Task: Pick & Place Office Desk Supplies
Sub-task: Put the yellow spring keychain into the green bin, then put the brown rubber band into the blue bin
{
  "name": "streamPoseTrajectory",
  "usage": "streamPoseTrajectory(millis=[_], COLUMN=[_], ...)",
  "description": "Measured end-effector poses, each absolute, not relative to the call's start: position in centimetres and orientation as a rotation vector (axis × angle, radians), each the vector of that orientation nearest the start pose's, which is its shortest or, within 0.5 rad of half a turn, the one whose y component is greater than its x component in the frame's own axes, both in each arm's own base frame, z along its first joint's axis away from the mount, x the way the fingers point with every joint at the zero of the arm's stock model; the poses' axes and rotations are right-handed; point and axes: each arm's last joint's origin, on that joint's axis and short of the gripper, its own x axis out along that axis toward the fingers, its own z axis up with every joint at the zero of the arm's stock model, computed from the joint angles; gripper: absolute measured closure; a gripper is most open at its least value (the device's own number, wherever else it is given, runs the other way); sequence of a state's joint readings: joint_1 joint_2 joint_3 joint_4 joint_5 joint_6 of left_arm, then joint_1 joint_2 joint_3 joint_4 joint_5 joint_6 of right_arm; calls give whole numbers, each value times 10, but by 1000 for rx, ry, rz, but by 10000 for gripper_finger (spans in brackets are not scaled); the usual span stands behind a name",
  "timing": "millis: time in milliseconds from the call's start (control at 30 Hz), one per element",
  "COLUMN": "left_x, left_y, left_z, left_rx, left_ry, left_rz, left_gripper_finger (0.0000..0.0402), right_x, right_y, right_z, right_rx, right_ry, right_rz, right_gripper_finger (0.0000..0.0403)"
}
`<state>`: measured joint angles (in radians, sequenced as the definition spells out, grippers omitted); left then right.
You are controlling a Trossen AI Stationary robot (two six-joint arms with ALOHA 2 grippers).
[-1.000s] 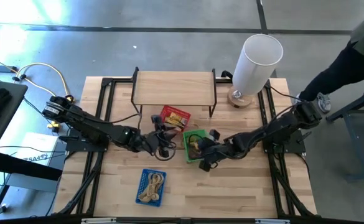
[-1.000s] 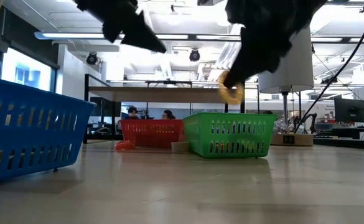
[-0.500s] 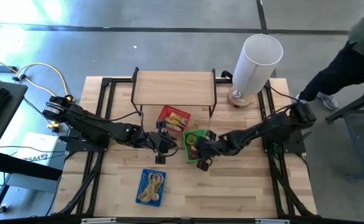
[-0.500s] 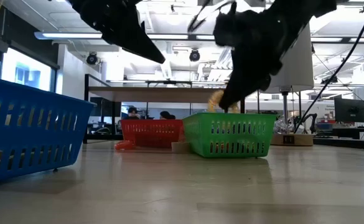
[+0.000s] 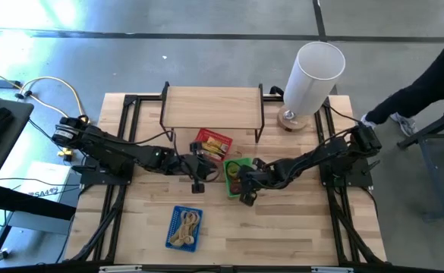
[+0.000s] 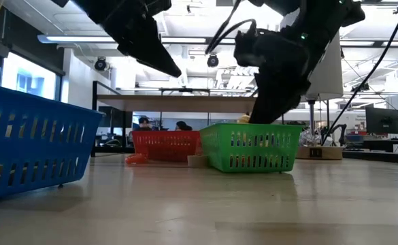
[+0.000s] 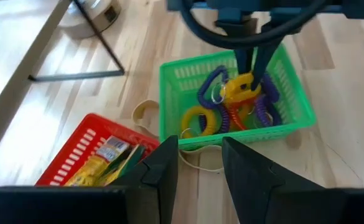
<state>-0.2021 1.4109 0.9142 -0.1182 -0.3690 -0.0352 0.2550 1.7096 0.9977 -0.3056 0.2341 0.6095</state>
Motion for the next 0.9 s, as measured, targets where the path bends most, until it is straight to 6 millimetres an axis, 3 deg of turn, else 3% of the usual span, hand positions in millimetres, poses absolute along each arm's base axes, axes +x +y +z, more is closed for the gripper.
streamPoseTrajectory(millis=[267,700,900], left_x=[295,295,295], left_y=[-46,-46,-45], left_z=[244,244,244], left_rx=[79,73,72], left_ry=[602,602,602], left_rz=[203,204,207], left_gripper_finger=[286,286,286], right_x=[317,318,314], right_y=[73,72,74], right_z=[166,167,180], right_rx=[299,264,172], right_ry=[971,936,852], right_rz=[-393,-435,-494], right_gripper_finger=[377,244,216])
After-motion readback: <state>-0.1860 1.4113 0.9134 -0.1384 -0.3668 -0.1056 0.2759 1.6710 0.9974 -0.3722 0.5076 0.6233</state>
